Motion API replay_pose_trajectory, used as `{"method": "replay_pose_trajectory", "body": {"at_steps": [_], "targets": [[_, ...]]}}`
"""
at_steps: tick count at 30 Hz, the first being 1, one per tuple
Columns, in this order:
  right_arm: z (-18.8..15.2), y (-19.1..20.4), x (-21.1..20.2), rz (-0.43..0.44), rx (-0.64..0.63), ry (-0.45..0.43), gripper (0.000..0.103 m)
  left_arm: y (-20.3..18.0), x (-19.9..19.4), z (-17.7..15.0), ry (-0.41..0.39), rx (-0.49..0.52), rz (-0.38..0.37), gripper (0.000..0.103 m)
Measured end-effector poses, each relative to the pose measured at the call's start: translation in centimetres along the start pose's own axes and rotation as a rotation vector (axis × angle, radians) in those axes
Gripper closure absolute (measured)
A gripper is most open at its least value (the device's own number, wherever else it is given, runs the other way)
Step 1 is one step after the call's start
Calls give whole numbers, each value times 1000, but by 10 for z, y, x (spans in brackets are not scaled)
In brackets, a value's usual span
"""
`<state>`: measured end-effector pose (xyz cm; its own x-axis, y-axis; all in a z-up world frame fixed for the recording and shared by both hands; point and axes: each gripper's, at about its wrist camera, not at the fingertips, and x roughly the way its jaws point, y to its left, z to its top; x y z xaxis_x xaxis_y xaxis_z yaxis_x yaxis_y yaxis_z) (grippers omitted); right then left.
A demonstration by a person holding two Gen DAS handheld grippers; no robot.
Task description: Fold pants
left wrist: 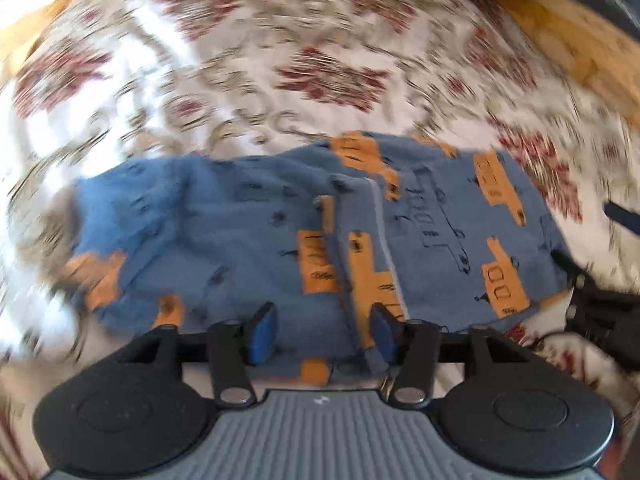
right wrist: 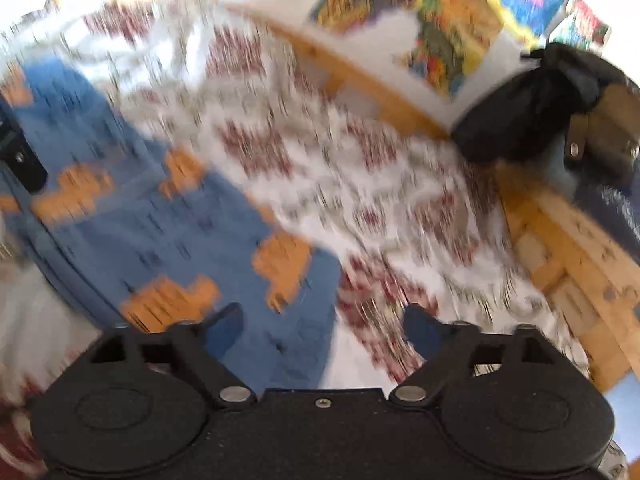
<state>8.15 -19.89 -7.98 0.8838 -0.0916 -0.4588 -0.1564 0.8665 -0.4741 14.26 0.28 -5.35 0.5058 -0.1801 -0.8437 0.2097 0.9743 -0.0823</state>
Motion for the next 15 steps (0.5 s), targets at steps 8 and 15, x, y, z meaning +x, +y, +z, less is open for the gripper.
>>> {"method": "replay_pose_trajectory", "body": {"at_steps": [8,15], "targets": [[15,49,-12,76,-77,-174,1,70,-47,-23,-146,-350,120,1],[22,65,-16,75,-84,-239,1,105,-33,-21,-231,-573,77,0]]}}
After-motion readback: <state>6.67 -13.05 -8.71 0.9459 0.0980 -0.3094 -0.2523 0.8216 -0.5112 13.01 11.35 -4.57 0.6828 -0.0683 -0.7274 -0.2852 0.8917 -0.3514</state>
